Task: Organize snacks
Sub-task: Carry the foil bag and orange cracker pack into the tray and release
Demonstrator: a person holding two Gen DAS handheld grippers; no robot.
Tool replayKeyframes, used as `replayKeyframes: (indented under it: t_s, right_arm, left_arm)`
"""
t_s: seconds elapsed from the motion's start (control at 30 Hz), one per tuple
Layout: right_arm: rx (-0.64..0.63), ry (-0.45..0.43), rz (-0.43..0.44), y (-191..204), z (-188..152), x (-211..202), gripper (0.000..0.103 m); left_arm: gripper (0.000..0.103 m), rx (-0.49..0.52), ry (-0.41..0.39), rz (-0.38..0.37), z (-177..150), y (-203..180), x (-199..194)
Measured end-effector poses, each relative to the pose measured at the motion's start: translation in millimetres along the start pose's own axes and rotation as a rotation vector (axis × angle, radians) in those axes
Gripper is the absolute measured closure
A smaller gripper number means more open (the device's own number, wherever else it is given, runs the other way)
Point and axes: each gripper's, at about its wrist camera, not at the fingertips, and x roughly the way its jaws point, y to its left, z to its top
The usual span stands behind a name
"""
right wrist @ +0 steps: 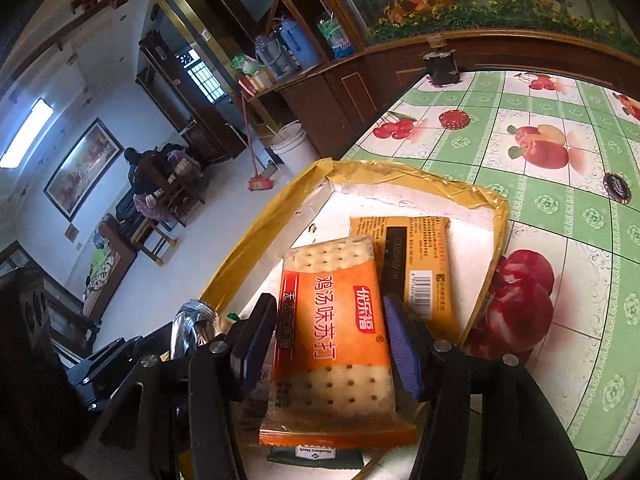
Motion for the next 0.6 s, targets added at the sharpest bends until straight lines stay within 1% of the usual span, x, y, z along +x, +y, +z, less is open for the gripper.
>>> replayKeyframes:
  t_s: [0.03,0.07,0.13,0.3,0.6]
  right_arm:
    - [0.004,-0.001,0.002,-1,0,-1,0.044]
    - [0.006,-0.007,0.003,-1,0,-3,0.044]
    - [0.007,-0.016,-0.002,-2,-1,-9,0.044]
    - [0.028,-0.041,-0.006,-14,-4,-26,0.04]
    - [0.072,-0.058,-0.052,-45,-25,-63,0.039]
  left_arm:
    - [0.041,-0.001,-0.007,0.001,0,0,-2]
    - [0.036,-0.002,-0.013,0.006,0,1,-5]
    - [0.032,-0.002,-0.034,0.009,0,0,-11]
    - [0.029,0.007,-0.059,0.005,2,-6,-21]
    - [0.028,0.02,-0.069,-0.043,3,-26,-35]
